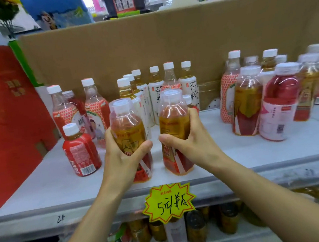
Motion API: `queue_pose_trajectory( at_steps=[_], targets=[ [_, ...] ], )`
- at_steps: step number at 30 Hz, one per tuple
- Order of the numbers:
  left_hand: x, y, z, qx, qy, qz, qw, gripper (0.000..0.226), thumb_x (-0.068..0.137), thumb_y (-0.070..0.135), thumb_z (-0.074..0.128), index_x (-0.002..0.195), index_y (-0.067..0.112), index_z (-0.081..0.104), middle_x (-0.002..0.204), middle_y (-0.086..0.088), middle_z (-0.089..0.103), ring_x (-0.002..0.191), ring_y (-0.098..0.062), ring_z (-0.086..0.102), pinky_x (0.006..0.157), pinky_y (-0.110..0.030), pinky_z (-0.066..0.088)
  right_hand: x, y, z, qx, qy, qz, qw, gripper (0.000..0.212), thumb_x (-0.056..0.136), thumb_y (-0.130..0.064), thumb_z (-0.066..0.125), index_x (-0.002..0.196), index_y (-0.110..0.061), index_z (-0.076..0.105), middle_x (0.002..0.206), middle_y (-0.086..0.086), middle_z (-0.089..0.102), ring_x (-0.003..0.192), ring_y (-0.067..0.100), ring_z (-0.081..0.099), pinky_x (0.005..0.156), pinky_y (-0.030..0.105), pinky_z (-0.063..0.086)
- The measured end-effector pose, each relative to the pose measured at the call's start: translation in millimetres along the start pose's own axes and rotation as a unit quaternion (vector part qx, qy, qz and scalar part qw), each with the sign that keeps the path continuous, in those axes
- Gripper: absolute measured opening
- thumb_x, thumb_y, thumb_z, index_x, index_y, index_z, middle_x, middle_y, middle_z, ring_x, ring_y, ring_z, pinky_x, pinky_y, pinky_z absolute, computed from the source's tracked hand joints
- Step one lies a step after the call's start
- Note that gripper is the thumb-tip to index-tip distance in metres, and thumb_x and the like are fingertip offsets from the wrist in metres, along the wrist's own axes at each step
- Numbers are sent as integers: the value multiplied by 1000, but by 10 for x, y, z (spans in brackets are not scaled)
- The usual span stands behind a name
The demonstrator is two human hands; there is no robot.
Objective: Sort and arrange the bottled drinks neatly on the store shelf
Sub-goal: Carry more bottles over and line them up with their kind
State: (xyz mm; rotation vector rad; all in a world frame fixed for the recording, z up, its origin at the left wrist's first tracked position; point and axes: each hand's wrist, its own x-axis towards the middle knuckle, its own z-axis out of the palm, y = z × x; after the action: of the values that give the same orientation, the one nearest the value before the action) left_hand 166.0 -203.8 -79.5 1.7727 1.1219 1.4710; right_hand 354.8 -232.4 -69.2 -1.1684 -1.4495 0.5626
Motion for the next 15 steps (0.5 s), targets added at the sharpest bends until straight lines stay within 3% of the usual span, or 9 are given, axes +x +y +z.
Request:
queue_pose_trajectory(
  at_steps=[3,8,11,15],
  targets=[
    [-126,168,216,-20,-27,16,999,76,65,45,80,128,32,41,112,13,64,102,2,64,84,-17,49,-144,-47,-242,1,19,0,1000,66,79,-33,81,129,-28,37,114,-16,59,101,-10,59,83,9,49],
    [-236,510,690,-50,-53,46,996,75,65,45,80,129,33,42,114,13,65,102,4,64,85,-15,54,-336,-118,-758,15,65,-25,997,64,79,-24,80,128,-24,39,110,-17,59,97,-14,60,76,3,46],
    [-311,679,1017,-60,-65,48,995,72,67,44,81,124,48,38,118,15,61,104,7,61,80,-8,50,-422,-100,-1132,0,75,-30,997,68,78,-33,79,130,-30,35,112,-21,56,100,-15,57,76,3,47],
    [-460,921,1523,-69,-73,35,994,80,64,52,76,128,51,28,115,29,52,100,22,53,72,-1,45,-535,-11,-1706,-33,91,-29,995,69,77,-39,78,128,-40,32,115,-25,51,101,-19,53,73,2,48]
  ],
)
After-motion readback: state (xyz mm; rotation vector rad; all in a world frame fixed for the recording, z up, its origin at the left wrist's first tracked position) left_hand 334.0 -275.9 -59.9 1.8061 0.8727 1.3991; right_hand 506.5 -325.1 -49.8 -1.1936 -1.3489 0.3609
